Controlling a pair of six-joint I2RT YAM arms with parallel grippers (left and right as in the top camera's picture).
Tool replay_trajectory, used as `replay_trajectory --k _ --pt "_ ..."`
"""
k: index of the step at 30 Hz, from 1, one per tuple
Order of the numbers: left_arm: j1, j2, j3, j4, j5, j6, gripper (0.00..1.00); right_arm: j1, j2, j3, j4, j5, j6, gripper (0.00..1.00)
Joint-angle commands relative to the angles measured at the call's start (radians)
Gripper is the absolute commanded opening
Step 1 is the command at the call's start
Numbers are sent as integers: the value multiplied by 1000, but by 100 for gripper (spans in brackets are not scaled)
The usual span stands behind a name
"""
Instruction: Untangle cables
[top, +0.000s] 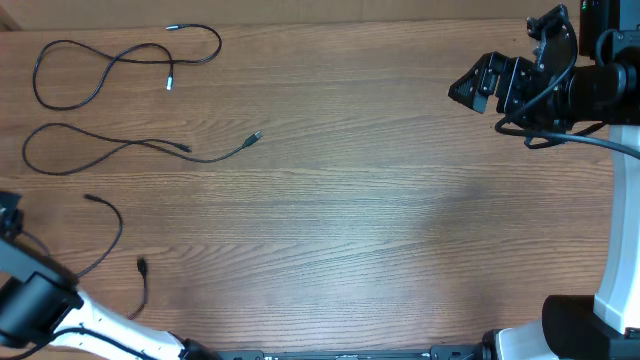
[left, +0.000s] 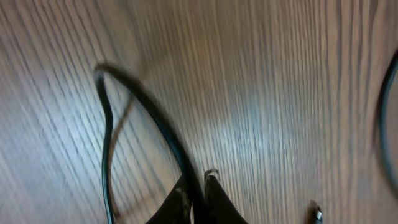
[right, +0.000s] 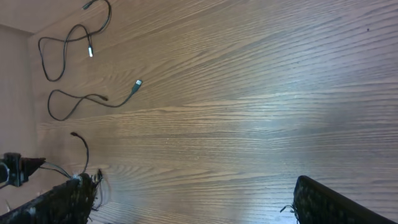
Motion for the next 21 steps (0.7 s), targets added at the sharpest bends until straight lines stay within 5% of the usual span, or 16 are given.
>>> replay_trajectory --k 1,4,8,21 --pt "40 10 7 19 171 -22 23 -3 -5 -4 5 10 0 100" --pt "55 10 11 17 192 -21 59 -3 -5 -4 5 10 0 100" --pt "57 7 43 -27 192 -22 75 -3 -5 -4 5 10 0 100" --pt "22 -124 439 -317 322 -56 84 -3 -5 -4 5 10 0 100"
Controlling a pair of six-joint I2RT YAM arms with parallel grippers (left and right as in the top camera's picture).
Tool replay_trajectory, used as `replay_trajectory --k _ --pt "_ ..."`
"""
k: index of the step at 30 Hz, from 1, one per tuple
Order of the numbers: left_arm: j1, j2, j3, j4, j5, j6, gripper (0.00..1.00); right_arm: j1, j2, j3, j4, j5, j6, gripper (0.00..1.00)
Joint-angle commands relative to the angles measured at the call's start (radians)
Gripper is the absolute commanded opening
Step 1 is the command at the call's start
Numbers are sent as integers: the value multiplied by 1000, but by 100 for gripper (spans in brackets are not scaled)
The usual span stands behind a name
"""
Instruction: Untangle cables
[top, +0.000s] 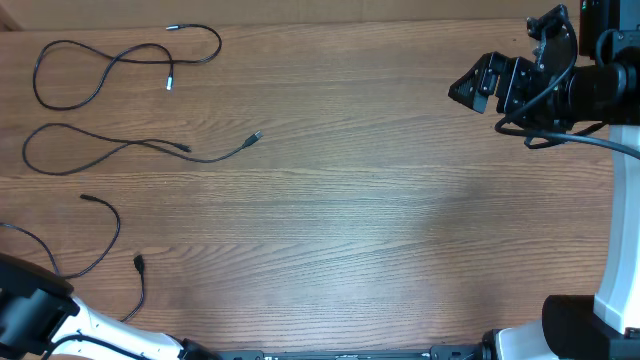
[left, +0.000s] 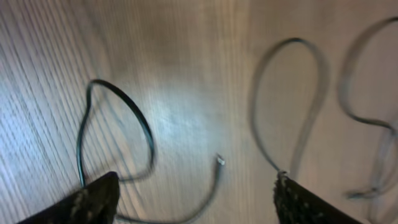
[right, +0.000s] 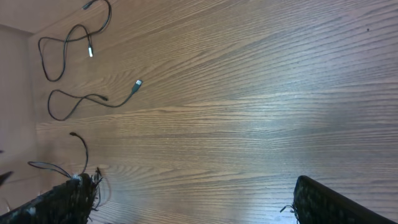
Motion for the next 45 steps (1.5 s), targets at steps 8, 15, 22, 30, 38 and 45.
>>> replay_trajectory --k 8,15,22,30,38,45 --pt "-151 -171 98 -155 756 251 100 -3 -5 -4 5 11 0 100" --pt "-520 -170 95 -385 570 515 100 -3 -5 -4 5 11 1 100" --pt "-940 -170 95 -400 209 420 100 -3 -5 -4 9 10 1 100" --pt "-1284 -268 96 -408 -111 165 99 -3 -5 -4 0 -47 14 100" --pt "-1552 -553 96 -415 -281 71 99 -3 -8 -4 0 -45 4 100" --pt "-1638 -786 90 -429 -329 30 100 -2 -95 -4 0 -25 5 100"
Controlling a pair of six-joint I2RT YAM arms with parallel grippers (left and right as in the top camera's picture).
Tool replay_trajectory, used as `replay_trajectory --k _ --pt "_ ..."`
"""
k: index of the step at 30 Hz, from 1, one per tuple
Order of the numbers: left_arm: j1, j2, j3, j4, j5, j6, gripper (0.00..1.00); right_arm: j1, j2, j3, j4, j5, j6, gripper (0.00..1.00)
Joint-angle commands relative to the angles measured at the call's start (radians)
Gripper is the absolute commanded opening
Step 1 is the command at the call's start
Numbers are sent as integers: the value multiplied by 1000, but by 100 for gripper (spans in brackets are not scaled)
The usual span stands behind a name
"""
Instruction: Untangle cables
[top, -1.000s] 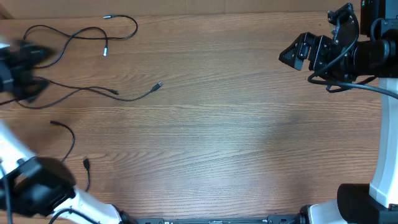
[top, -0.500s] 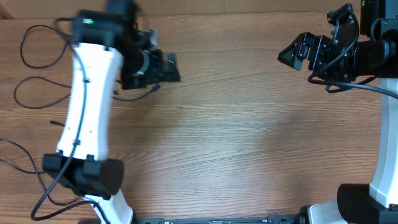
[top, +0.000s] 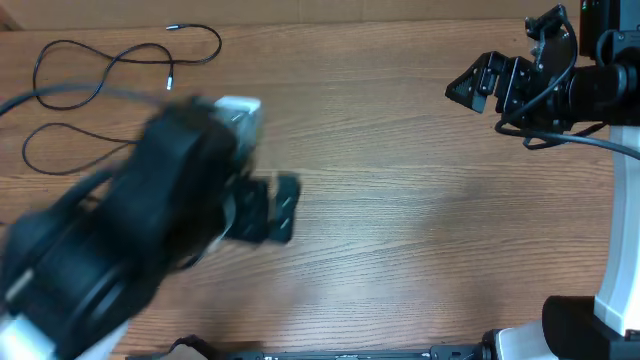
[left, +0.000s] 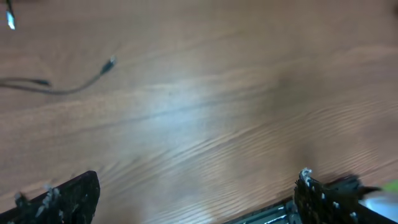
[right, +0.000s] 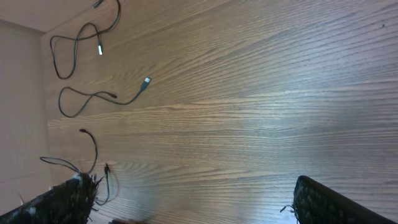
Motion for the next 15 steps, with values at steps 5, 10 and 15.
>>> replay_trajectory --k 5,10,15 --pt "-13 -169 -1 -4 -58 -49 100 5 -241 -34 1 23 -3 100" --pt "-13 -231 -1 -4 -59 -49 100 14 -430 -137 1 35 -3 100" --pt "-13 -237 -1 -4 -59 -49 99 13 -585 -242 1 36 -3 100"
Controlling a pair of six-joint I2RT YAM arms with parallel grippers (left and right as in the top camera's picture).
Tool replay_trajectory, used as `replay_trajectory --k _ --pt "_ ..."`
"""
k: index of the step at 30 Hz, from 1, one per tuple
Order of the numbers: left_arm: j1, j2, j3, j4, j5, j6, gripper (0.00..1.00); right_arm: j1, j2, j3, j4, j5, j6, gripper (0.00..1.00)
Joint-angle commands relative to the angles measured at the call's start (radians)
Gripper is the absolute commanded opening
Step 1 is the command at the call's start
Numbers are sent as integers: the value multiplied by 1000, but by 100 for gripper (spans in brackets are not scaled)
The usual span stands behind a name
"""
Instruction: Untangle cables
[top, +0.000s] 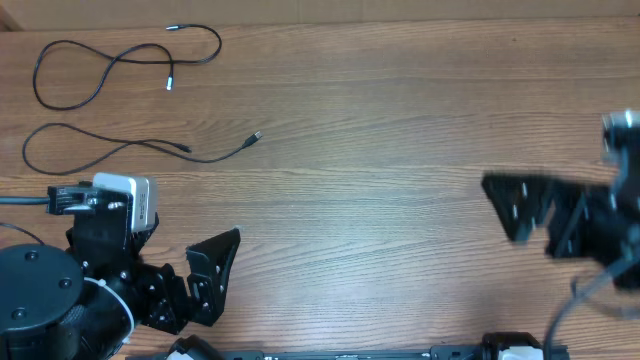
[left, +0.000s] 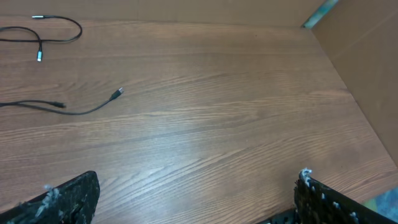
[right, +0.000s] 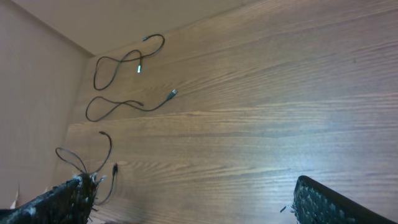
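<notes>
Three black cables lie apart at the table's left. A looped one (top: 100, 65) sits far left at the back, and a longer one with a USB plug (top: 130, 150) lies below it. The third (right: 93, 160) shows only in the right wrist view; the left arm hides it from overhead. My left gripper (top: 200, 285) hangs open and empty at the front left, away from the cables. My right gripper (top: 540, 215), blurred, is open and empty at the right side.
The wooden table (top: 400, 120) fills the views. A cardboard wall (left: 360, 62) stands along the right side in the left wrist view. A beige wall (right: 37, 93) borders the cables' side in the right wrist view.
The left arm was a blur over the left middle of the table and is now at the front left corner. The right arm has moved from the back right to mid right.
My left gripper was shut on the third cable at the front left edge. Then it was open above that cable lying on the table. Then the left arm was over the table's middle; it is now at the front left. The right arm has left the back right.
</notes>
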Motion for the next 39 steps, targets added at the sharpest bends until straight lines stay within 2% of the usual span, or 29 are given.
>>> replay_trajectory --k 1,7,24,29,34,39 --pt "-5 6 -1 0 -16 -21 100 6 -56 -64 4 10 -3 100" --pt "-5 6 -1 0 -16 -21 100 6 -110 -70 4 10 -3 100" --pt "-5 6 -1 0 -16 -21 99 6 -109 -70 5 16 -6 100" --pt "-5 6 -1 0 -16 -21 100 -2 -108 -85 31 158 -11 100" --pt "-5 6 -1 0 -16 -21 100 -5 -164 -219 137 256 -38 100" --pt "-5 6 -1 0 -16 -21 100 -5 -315 -492 365 234 -134 100"
